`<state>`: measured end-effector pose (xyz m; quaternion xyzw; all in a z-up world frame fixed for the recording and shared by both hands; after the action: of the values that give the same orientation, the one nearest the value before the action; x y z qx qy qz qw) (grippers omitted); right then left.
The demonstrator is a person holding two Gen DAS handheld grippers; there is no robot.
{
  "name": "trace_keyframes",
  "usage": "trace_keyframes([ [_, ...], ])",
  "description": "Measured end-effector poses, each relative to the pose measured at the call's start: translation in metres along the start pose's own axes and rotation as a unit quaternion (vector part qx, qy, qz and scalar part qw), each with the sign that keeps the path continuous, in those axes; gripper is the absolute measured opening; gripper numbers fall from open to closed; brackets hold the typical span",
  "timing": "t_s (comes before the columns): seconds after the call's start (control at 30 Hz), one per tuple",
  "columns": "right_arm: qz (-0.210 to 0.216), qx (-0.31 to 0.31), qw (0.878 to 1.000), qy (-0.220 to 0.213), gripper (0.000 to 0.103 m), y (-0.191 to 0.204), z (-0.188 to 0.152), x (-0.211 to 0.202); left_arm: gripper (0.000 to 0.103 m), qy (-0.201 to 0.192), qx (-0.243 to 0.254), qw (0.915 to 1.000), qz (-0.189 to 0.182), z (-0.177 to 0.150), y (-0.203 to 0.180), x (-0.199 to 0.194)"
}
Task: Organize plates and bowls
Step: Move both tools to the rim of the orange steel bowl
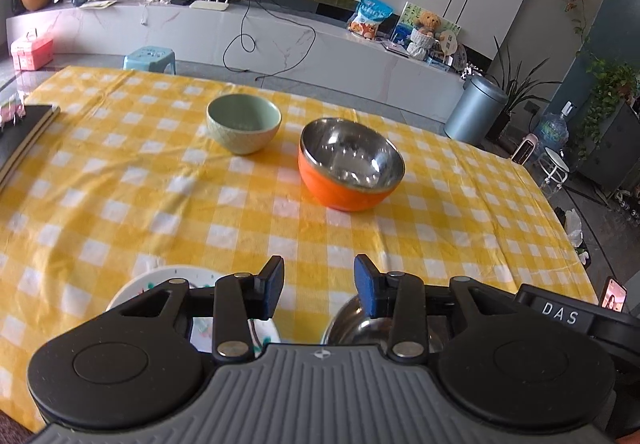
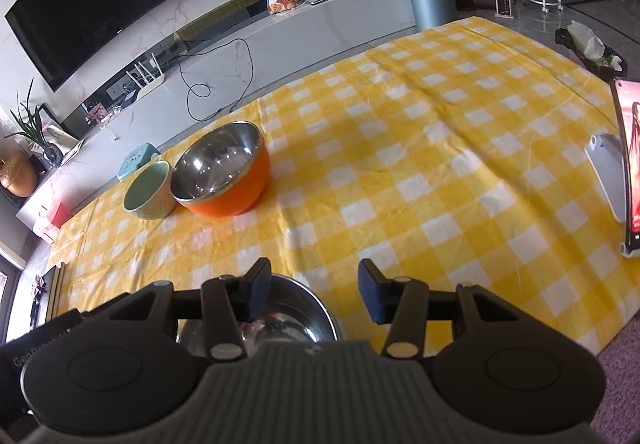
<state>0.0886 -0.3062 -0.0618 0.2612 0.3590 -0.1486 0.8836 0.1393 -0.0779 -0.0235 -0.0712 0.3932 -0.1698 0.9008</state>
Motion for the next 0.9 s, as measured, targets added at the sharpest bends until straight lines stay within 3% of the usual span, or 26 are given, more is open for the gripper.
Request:
trace_keyframes([
  [0.13,0.001,-0.011,1.0,-0.001,0.048,0.007,0.011,0.006,0.05,-0.006,0.006,1.0,0.0,0.013,-0.002,0.005],
  [0.9,0.007,-0.03,1.0,0.001,0.049,0.041,0.081,0.076,0.052,-0.008,-0.006,0.9999,0.005,0.077,-0.002,0.079],
])
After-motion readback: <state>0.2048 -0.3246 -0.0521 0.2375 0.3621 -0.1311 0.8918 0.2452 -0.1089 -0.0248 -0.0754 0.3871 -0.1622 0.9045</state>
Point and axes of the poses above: each gripper's, at about its wrist camera, not at the fingertips, and x roughly the way its jaws point, y to its left, z to its top, the point moved 5 cm from there along x, roughly the way its jaws point
